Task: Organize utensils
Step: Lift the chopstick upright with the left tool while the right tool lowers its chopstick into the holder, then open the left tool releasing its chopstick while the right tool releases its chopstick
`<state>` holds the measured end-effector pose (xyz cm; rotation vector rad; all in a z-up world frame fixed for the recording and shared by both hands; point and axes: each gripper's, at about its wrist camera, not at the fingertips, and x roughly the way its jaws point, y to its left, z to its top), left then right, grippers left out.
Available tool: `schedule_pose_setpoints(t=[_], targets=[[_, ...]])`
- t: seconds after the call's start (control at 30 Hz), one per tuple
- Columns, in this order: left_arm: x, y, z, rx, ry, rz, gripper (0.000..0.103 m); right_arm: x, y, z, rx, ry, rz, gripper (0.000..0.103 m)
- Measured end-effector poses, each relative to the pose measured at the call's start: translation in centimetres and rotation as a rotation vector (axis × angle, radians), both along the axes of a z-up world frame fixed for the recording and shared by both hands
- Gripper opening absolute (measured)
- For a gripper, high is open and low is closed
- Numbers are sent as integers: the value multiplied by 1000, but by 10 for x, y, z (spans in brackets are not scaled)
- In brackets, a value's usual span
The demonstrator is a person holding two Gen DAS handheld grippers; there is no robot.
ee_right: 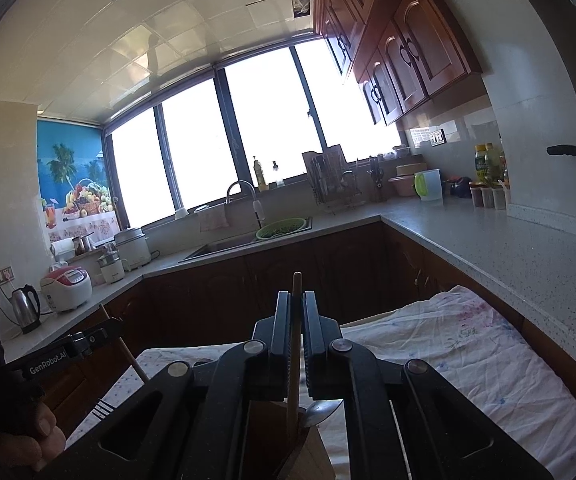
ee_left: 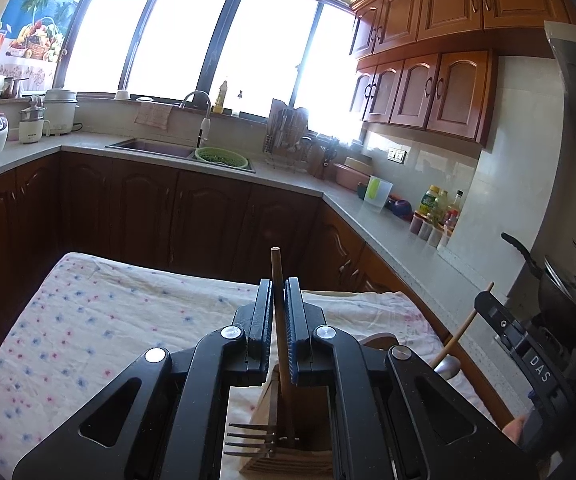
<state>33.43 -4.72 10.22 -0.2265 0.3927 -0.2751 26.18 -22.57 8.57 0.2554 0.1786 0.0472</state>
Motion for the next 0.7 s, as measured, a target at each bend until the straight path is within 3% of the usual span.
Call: schedule_pose_setpoints(t=[0.1, 0.13, 0.17, 0.2, 0.23, 0.3, 0.43, 0.57, 0.7], targets=[[0, 2, 1, -3, 9, -7, 9, 2, -5, 2, 16, 16, 4, 12], [0, 2, 2, -7, 13, -12, 18, 0, -6, 3, 23, 15, 7, 13], [-1, 3, 3, -10, 15, -13, 35, -1, -6, 4, 28, 13, 7, 19], [-2, 4, 4, -11, 17, -5, 47, -4, -7, 6, 36, 8, 11, 35], [-5, 5, 5, -17, 11, 6, 64, -6, -9, 8, 44, 0, 13, 44], [-10, 8, 8, -28, -5, 8, 65, -12, -12, 12, 58, -14, 12, 76], [-21, 16, 14, -38, -5, 12, 68, -24, -20, 18, 100, -21, 25, 82], [-40, 28, 17, -55, -9, 31, 76, -42, -28, 20, 130, -27, 26, 97], [-62, 41, 13, -70, 9, 51, 78, -61, -32, 16, 145, -7, 38, 100]])
